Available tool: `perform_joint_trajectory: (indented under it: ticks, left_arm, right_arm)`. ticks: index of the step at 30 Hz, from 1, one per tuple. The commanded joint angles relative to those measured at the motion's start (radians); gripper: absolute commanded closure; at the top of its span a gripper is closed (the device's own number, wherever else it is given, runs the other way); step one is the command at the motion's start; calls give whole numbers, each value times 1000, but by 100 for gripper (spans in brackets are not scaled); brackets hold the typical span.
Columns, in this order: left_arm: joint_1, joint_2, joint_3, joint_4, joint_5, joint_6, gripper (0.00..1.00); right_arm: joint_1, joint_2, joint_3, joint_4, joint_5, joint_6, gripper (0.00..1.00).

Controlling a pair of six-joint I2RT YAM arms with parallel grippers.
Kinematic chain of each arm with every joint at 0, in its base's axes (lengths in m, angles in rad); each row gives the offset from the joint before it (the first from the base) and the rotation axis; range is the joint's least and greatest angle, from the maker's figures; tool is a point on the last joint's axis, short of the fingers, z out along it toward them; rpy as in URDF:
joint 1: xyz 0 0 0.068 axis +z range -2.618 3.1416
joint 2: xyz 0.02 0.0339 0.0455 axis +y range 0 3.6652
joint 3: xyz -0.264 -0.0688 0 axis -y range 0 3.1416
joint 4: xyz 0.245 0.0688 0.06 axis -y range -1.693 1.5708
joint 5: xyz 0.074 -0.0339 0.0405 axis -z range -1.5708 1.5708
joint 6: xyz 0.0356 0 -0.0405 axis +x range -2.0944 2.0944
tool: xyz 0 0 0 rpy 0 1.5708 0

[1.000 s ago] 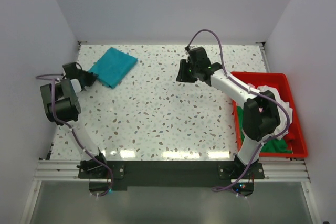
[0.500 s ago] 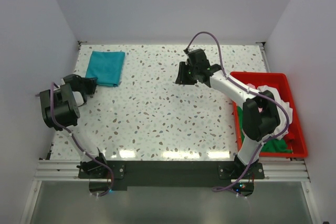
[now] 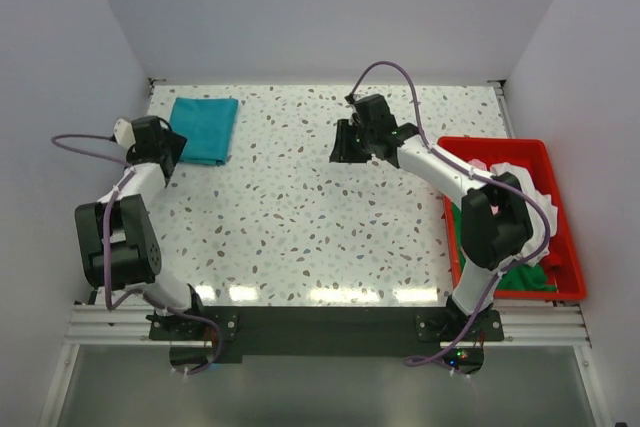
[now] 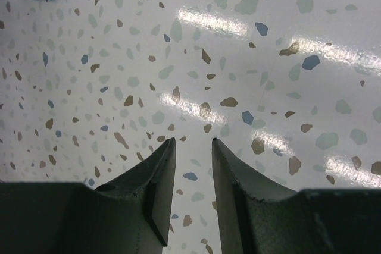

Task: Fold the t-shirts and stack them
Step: Neatly place the folded tshirt to the corner

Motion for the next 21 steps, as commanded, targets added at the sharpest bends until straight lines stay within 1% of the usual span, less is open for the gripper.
perform_joint_trajectory:
  ticks: [1, 2, 3, 4, 5, 6, 7, 8, 9, 12, 16, 21]
  left_arm:
    - [-107, -38, 145, -157, -222, 214, 41]
    - [-128, -6, 183, -174, -245, 249, 41]
    - [-159, 17, 261, -188, -256, 284, 41]
    - [-174, 47, 308, -236, -259, 346, 41]
    - [-190, 116, 357, -270, -266, 371, 40]
    - [-202, 152, 398, -295, -272, 400, 39]
    - [-228, 188, 473, -342, -272, 445, 37]
    - [-237, 251, 504, -367, -272, 463, 37]
    - [-265, 279, 550, -398, -293, 480, 34]
    - [-302, 364, 584, -410, -325, 555, 30]
    - [-328, 437, 589, -398, -304, 617, 27]
    - [-337, 526, 632, -416, -325, 635, 26]
  right_arm:
    - [6, -30, 24, 33, -9, -12, 65]
    - [6, -30, 21, 32, -6, -12, 65]
    - [6, -31, 21, 33, -3, -12, 65]
    - [6, -33, 21, 32, -1, -12, 65]
    - [6, -34, 20, 32, -1, -12, 65]
    - [6, -34, 20, 32, 2, -12, 65]
    - [8, -36, 18, 32, 4, -13, 65]
    - [8, -38, 18, 30, 2, -12, 65]
    - [8, -39, 20, 32, 7, -15, 65]
    - [6, -45, 15, 25, 14, -19, 64]
    - [6, -53, 8, 15, 25, -36, 62]
    - [8, -57, 2, 13, 28, -41, 61]
